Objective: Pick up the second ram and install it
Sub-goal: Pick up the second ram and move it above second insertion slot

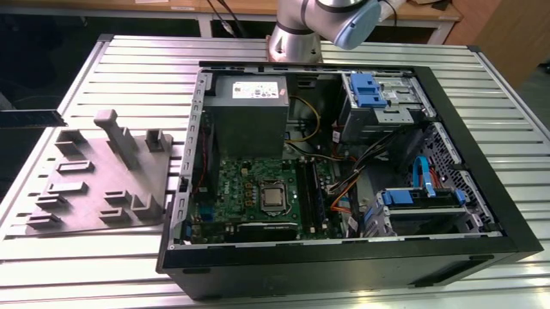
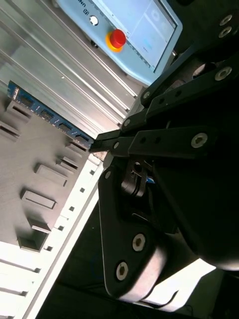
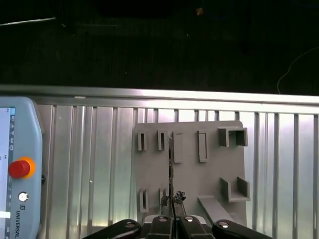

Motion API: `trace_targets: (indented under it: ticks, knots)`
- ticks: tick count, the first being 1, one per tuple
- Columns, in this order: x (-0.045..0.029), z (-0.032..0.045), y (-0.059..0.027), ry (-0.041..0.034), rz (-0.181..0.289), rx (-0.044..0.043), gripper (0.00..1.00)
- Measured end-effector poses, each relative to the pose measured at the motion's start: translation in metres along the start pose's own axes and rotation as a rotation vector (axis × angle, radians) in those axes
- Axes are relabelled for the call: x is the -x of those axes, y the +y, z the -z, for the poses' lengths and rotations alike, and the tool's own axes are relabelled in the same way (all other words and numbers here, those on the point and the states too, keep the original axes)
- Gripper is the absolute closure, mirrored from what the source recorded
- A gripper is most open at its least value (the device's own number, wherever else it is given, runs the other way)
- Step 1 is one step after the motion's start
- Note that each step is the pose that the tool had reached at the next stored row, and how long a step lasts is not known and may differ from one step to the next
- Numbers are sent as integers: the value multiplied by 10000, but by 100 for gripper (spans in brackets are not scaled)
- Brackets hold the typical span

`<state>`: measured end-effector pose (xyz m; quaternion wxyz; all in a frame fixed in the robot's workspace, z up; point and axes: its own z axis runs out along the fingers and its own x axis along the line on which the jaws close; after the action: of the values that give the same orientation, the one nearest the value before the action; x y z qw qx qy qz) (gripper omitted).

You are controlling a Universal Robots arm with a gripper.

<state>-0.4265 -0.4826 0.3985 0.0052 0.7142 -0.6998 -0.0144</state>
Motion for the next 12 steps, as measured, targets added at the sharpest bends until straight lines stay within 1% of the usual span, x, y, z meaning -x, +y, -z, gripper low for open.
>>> trace_targets:
  ticks: [2, 3, 10, 12]
  knots:
    - [1, 38, 1, -3, 0, 0, 89]
    - [0, 43, 2, -8, 0, -2, 89]
    - [1, 45, 1, -8, 0, 0, 89]
    - [0, 47, -12, -6, 1, 3, 89]
